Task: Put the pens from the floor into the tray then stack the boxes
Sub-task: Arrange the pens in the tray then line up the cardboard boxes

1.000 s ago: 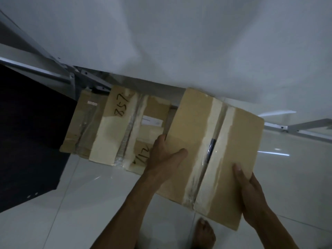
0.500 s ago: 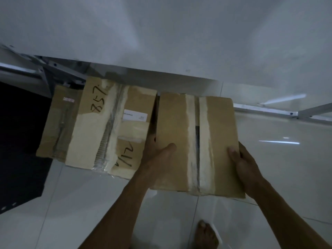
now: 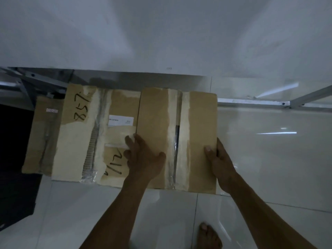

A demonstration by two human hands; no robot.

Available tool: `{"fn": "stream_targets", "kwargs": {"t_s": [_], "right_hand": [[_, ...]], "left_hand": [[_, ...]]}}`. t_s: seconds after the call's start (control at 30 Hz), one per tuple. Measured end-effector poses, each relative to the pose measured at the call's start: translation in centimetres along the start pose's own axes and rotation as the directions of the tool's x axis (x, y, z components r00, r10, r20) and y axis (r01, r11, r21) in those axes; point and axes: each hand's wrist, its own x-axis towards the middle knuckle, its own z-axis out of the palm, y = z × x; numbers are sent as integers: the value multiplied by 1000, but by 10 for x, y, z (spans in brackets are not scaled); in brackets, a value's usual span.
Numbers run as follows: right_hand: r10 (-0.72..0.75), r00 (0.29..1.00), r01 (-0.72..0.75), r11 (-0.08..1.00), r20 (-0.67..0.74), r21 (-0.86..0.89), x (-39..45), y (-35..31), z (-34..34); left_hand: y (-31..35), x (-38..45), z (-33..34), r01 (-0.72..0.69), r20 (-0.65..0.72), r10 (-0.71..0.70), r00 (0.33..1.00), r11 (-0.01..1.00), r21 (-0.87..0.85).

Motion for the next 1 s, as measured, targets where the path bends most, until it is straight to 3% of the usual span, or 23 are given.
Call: {"fn": "stream_targets", "kwargs": {"t_s": [0.23,0.33,0.47,0.73,0.83,1.0], "right_hand": [[-14,999,15,1000,45,-4,-1,7,2],[-7,999,8,1000,44,-6,-1,11,1],[6,1000,-6,997,0,-71,-1,10,0],[103,982,-148,937,-156,-317,-12,-8,12],[144,980,-185,912,-137,-366,-21,-29,16],[26,999,-42,914,-45,-404,-59,-79,16]], "left_hand": [[-23,11,9,-40,-65,57,996,970,240],[-28,17,14,-27,0,28,1000,973,229],[-32,15,19,-63,-27,74,997,954,294],[-43,-2,18,-129,2,135,991,944,303],[-40,-24,14,-164,-26,180,983,939,303],[-23,-68,-7,-216,1,228,974,923,320]]}}
